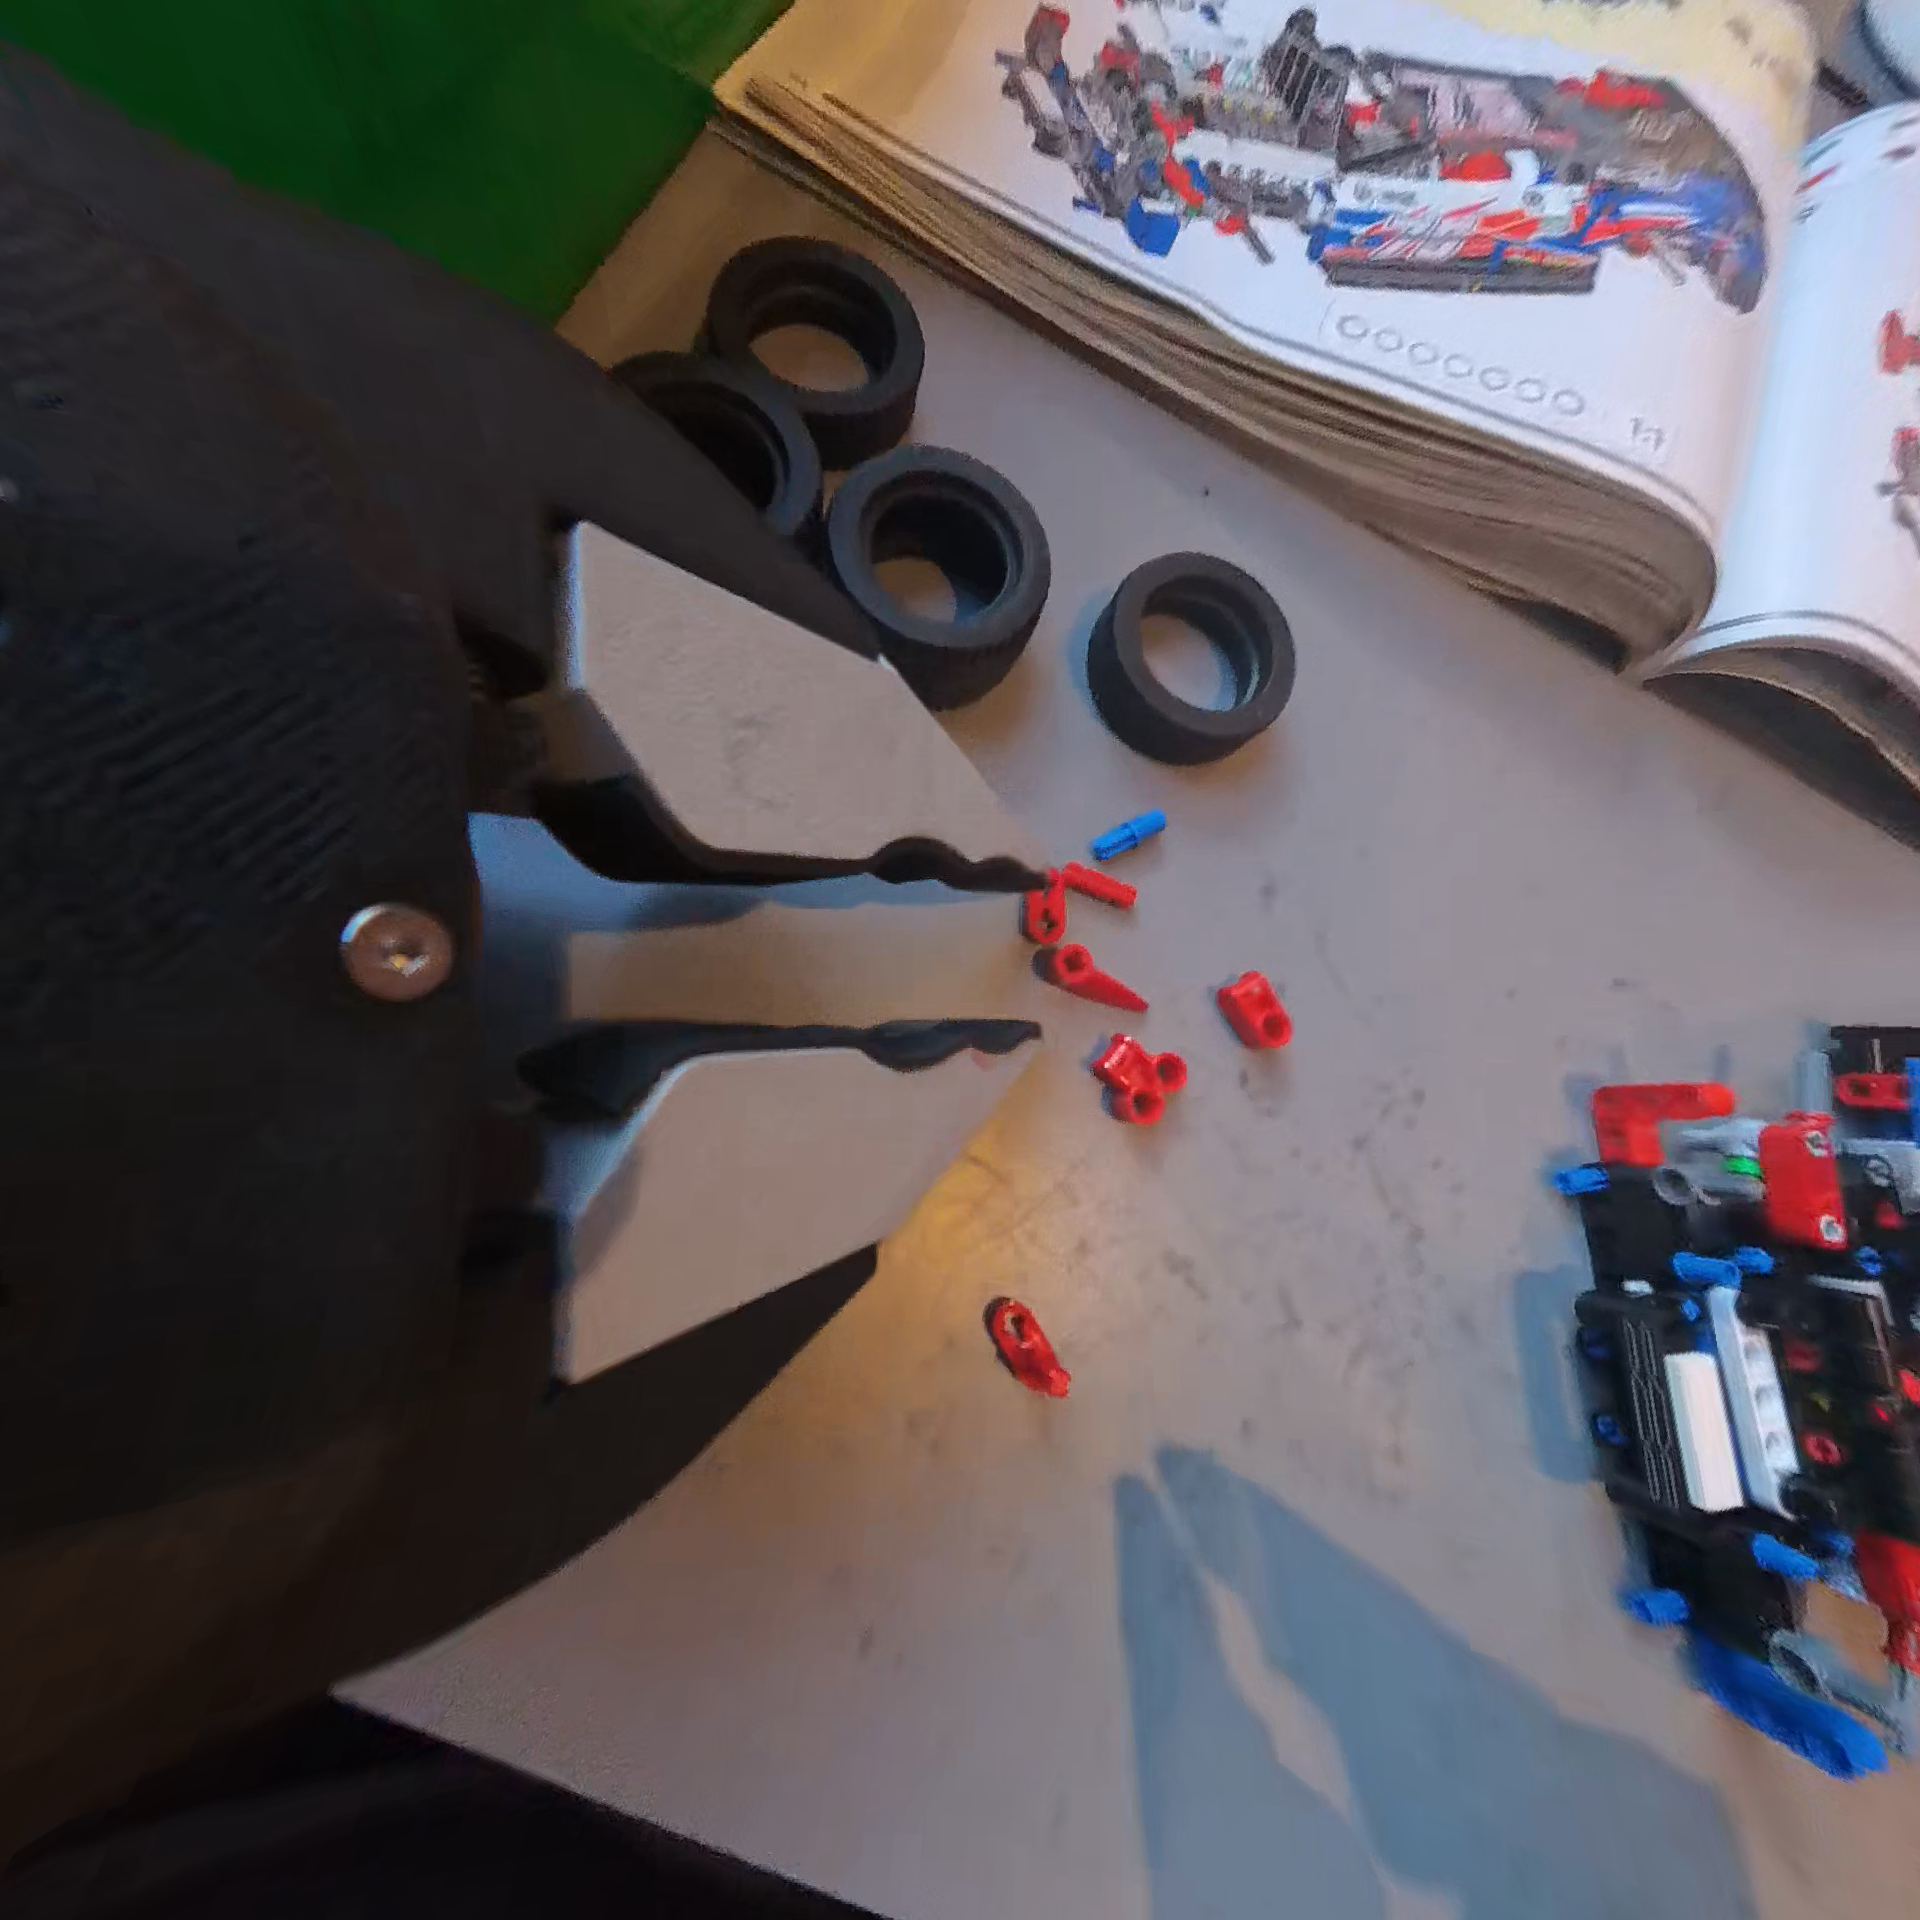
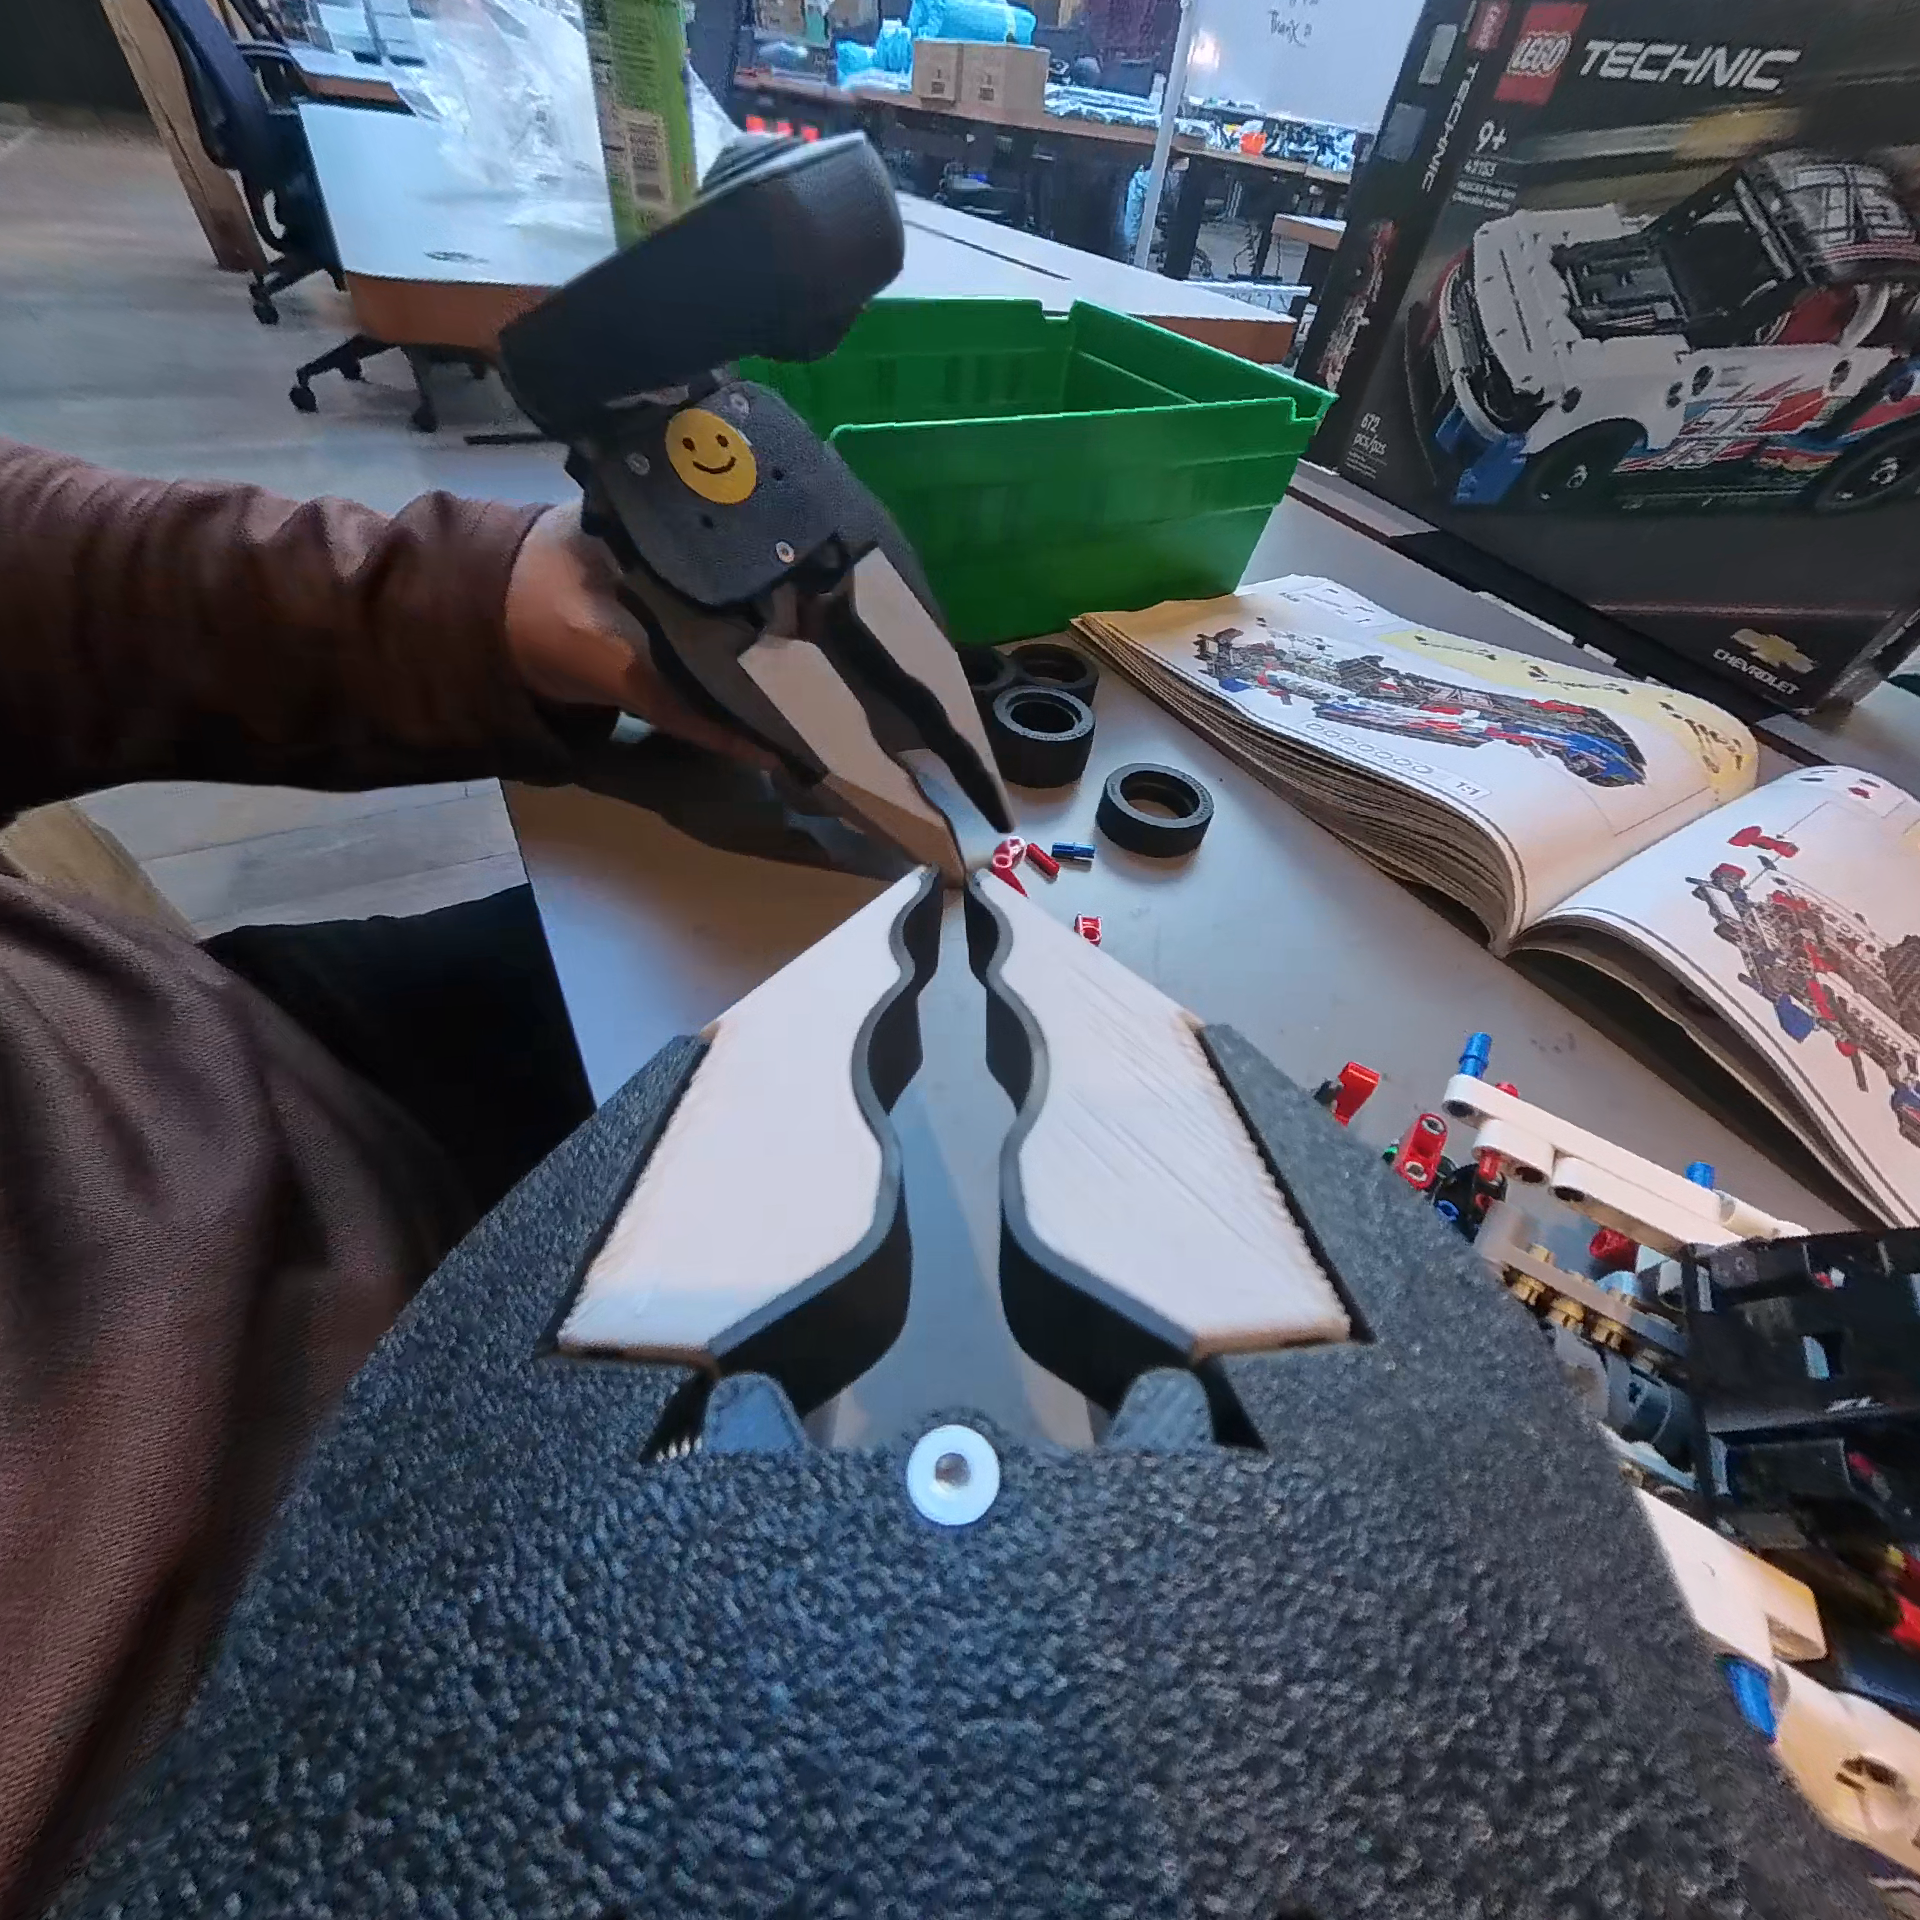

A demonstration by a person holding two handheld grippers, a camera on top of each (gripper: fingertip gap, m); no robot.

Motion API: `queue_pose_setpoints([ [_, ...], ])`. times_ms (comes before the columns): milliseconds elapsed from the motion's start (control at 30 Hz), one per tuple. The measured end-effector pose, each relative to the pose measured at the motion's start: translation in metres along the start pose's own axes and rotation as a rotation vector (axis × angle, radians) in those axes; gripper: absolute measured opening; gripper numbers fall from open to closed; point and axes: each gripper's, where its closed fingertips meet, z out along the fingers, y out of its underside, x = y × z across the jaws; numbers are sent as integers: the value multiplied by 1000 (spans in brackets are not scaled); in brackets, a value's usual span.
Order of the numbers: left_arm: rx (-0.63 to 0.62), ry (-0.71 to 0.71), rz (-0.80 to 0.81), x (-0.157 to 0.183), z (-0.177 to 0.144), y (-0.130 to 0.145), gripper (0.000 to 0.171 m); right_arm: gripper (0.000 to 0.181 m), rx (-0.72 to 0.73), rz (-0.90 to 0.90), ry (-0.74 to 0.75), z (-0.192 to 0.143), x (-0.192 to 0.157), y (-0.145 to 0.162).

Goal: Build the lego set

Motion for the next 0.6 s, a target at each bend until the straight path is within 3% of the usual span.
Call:
queue_pose_setpoints([
  [100,-43,-86,52,-13,-5,0,18,4,-6,-18,0,0,-2,-1],
  [300,-108,-4,11,-11,3,1,25,4,-7,-17,-18,1,-7,-1],
  [467,-113,17,-55,-10,7,-1,12,4,-10,-32,-24,2,-13,-3],
  [600,-106,12,-78,-11,6,1,12,4,-27,-53,-38,5,-19,0],
])
